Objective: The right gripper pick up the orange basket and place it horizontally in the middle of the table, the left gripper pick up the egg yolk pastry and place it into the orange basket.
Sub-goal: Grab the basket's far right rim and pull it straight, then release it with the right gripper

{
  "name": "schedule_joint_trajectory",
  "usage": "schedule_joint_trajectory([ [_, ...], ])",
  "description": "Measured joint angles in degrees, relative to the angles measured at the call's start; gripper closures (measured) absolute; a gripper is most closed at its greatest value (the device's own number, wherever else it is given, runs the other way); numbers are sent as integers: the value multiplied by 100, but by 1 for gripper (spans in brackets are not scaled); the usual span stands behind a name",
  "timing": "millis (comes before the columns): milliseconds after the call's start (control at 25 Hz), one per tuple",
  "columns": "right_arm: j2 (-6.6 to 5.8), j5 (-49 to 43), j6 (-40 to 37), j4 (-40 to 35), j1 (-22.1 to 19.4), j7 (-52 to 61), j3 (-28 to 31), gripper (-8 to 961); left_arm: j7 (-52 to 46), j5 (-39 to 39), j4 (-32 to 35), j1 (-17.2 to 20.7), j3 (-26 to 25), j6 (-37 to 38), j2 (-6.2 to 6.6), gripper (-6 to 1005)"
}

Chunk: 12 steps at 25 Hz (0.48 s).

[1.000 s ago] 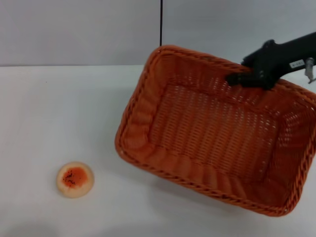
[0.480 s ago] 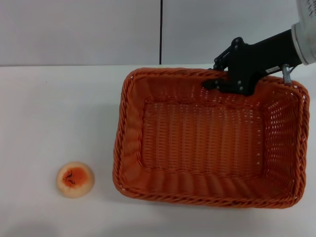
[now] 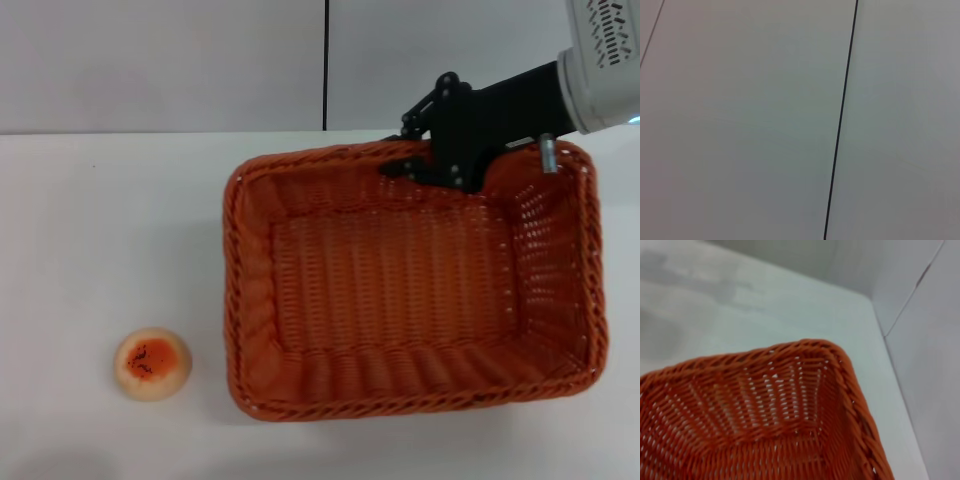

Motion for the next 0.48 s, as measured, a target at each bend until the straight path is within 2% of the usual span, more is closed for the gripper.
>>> schedule_joint_trajectory([
  [480, 33, 550, 808, 1110, 16, -594, -5, 779, -3, 7, 50, -25, 19, -4, -10, 215],
])
